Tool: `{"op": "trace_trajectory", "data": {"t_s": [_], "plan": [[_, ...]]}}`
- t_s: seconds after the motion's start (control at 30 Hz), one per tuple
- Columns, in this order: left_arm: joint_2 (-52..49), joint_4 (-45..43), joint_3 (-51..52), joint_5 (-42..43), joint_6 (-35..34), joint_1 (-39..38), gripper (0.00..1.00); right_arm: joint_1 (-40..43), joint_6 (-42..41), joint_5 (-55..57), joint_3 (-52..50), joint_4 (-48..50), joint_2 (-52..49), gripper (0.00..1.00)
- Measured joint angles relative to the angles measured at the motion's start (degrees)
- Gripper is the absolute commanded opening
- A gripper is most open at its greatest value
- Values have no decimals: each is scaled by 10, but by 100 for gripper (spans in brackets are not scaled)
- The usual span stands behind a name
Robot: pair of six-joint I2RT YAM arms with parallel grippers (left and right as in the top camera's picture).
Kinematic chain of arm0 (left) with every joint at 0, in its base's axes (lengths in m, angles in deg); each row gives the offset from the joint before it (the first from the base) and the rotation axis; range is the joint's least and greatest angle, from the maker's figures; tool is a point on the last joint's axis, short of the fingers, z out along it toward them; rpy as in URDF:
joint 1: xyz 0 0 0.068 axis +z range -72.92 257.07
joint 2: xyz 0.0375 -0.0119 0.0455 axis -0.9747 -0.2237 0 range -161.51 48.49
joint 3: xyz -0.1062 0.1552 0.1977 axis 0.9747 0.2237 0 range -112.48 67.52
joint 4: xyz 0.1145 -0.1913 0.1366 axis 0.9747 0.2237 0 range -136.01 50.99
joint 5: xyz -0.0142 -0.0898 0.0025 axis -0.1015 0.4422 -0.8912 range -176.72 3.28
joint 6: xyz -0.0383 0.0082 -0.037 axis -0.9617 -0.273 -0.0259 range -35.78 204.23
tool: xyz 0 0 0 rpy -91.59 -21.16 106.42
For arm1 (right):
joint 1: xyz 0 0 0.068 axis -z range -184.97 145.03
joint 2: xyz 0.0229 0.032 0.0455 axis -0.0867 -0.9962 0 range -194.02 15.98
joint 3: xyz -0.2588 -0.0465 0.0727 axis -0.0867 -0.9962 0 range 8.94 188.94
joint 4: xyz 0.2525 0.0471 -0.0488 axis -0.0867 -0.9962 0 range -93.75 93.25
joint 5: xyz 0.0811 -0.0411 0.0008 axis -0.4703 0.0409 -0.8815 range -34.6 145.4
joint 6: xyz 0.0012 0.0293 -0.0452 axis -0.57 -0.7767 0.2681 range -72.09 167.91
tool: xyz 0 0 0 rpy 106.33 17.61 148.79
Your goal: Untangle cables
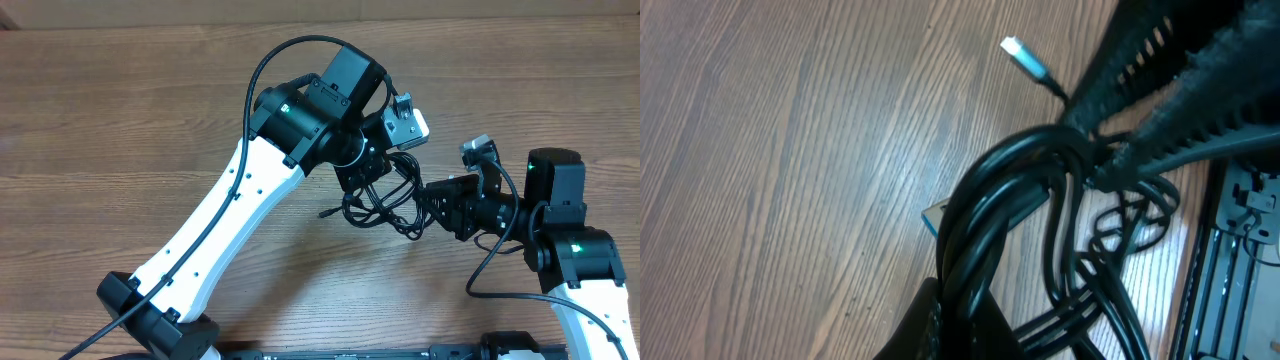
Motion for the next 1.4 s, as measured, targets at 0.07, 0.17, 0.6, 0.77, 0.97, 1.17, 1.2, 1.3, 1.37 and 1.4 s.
{"op": "trace_trajectory", "data": {"t_s": [0.07, 0.17, 0.6, 0.77, 0.97, 1.17, 1.2, 1.3, 1.37, 1.4], "plan": [[0, -1, 0, 2, 0, 0, 4, 0, 4, -2, 0, 1, 0, 7], [0, -1, 0, 2, 0, 0, 4, 0, 2, -2, 0, 0, 0, 4], [0, -12, 0, -79, -72, -6, 5, 0, 2, 0, 0, 6, 0, 4], [0, -12, 0, -126, -115, -6, 4, 0, -3, 0, 0, 6, 0, 4], [0, -13, 0, -163, -133, -5, 4, 0, -42, 25, 0, 6, 0, 4], [0, -13, 0, -176, -138, -3, 4, 0, -62, 42, 0, 6, -1, 57], [0, -13, 0, -175, -138, -3, 4, 0, -62, 42, 0, 6, -1, 60], [0, -13, 0, -158, -131, -3, 4, 0, -58, 47, 0, 6, -1, 63], [0, -12, 0, -137, -118, -3, 4, 0, -53, 47, 0, 5, -1, 63], [0, -12, 0, -122, -107, -3, 4, 0, -49, 47, 0, 5, -1, 63]]}}
